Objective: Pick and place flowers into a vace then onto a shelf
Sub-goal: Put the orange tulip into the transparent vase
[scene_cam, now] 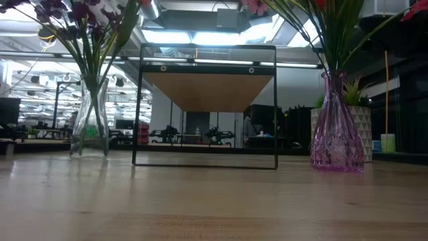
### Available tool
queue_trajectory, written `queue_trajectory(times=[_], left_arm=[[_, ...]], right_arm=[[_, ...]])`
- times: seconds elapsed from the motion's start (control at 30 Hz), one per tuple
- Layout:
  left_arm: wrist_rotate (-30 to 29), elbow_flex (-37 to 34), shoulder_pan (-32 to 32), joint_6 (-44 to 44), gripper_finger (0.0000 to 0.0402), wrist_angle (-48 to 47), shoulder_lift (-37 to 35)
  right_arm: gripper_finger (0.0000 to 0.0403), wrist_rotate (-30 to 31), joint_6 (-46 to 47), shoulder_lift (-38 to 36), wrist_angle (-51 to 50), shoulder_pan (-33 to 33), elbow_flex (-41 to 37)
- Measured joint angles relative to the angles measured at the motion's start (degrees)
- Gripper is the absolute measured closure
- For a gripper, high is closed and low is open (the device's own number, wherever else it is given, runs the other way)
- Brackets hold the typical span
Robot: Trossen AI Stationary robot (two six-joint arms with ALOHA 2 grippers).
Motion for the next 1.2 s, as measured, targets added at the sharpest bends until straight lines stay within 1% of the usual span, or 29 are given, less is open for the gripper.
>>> queue_trajectory(times=[0.1,0.17,0.23,0.3,0.47,0.57,0.7,0.77,1.03,1.1,1.2], left_arm=[[4.59,-3.3,-0.61,-0.7,0.0399,4.46,0.03],[4.5,-4.65,-0.99,-2.98,0.0399,4.91,0.7],[3.13,-5.02,-1.57,-4.59,0.0399,4.87,1.69],[2.58,-4.63,-2.05,-4.2,0.0399,5.08,2.78],[-1.55,-1.0,-2.95,2.71,0.0399,5.15,3.9],[-2.4,0.14,-3.27,6.63,0.0399,5.29,3.91],[-7.42,-0.03,-3.27,7.9,0.0399,5.34,3.93],[-8.31,-1.01,-2.86,8.12,0.0399,5.55,3.93],[-2.31,-5.26,0.0,12.88,0.0399,13.75,3.93],[-1.85,-6.81,0.23,14.76,0.0399,17.55,3.92],[-1.98,-9.2,0.73,13.59,0.0399,17.87,3.56]], right_arm=[[0.0393,0.0,0.0,0.0,-0.01,0.0,0.0],[0.0393,0.0,0.0,0.0,-0.01,0.0,0.0],[0.0393,0.02,0.0,0.0,-0.01,0.0,0.0],[0.0393,0.02,0.0,0.0,-0.01,0.01,0.0],[0.0393,0.04,0.0,0.0,-0.01,0.02,0.0],[0.0393,0.04,0.0,0.0,-0.01,0.0,0.0],[0.0393,0.04,0.0,0.0,0.01,0.02,0.0],[0.0393,0.04,0.0,0.0,0.01,0.0,0.0],[0.0393,0.04,0.0,0.0,0.01,0.0,0.0],[0.0393,0.04,0.02,0.0,0.01,0.0,0.0],[0.0393,0.04,0.0,0.0,0.01,0.01,0.0]])
